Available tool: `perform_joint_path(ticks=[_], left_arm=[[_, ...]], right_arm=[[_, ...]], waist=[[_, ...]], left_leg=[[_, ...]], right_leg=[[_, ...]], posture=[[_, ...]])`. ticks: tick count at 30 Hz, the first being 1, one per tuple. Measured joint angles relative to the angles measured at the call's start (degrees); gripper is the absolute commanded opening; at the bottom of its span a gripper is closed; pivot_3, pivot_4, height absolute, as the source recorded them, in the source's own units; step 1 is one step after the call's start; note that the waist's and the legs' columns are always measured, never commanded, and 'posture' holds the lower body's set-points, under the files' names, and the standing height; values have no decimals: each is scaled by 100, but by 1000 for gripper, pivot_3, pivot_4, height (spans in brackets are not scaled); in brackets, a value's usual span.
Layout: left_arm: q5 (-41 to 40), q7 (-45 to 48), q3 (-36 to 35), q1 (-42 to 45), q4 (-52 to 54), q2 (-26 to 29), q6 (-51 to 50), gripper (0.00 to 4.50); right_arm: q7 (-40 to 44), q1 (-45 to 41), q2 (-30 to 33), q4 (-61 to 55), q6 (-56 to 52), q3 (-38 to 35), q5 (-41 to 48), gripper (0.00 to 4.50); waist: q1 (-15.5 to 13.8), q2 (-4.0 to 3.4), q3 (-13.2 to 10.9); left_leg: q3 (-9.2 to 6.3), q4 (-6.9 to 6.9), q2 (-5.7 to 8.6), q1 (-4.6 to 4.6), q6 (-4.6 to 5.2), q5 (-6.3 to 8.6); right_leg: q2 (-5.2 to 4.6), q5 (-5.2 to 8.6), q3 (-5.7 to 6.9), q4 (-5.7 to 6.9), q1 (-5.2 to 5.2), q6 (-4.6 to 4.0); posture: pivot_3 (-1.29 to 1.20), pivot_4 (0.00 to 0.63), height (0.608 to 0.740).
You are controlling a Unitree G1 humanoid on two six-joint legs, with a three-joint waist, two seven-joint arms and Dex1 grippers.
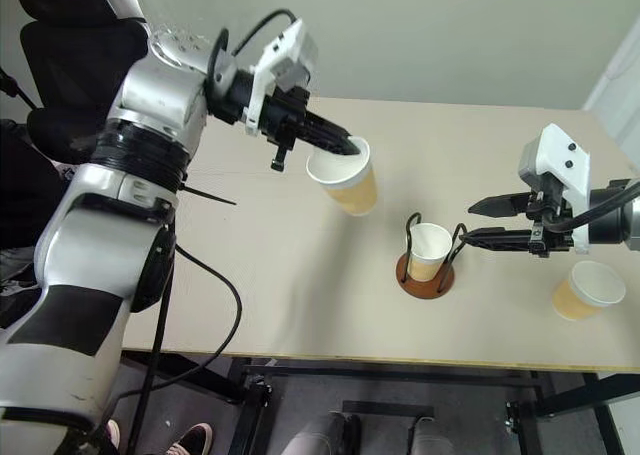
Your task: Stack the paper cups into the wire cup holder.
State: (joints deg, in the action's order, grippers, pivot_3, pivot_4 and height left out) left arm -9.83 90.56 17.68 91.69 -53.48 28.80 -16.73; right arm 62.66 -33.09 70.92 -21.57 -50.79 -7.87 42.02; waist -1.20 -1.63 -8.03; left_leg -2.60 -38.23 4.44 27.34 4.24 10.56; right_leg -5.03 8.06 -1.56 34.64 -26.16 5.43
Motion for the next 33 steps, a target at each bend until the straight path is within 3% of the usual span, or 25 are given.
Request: perform_joint_path(ticks=[8,14,23,33], left_arm=[[9,1,-136,614,-913,-430,80,11],[168,0,-245,840,-1538,-738,286,11],[415,-3,-614,1041,-1942,-1319,510,11],[545,-2,-758,1055,-1951,-1698,631,11]], right_arm=[[-296,420,-119,-511,-162,-321,164,2236],[-540,583,-116,-794,-367,-607,299,2236],[-940,1171,-95,-1589,-980,-1595,763,2236],[-1006,1610,123,-1671,-1140,-2283,742,2236]], waist=[[-23,1,-2],[-17,1,-4],[-91,0,-6],[-91,-1,-7]], left_leg=[[21,-32,4,22,6,7],[30,-84,3,54,40,27],[41,-97,7,69,59,59],[46,-167,-1,69,62,107]], right_leg=[[-6,1,-8,-18,-1,0],[-2,-1,-7,-30,-8,49],[-6,11,-4,-60,-2,78],[-9,16,-16,-36,0,95]], posture=[[0,150,740],[0,150,740],[0,150,740],[0,150,740]])
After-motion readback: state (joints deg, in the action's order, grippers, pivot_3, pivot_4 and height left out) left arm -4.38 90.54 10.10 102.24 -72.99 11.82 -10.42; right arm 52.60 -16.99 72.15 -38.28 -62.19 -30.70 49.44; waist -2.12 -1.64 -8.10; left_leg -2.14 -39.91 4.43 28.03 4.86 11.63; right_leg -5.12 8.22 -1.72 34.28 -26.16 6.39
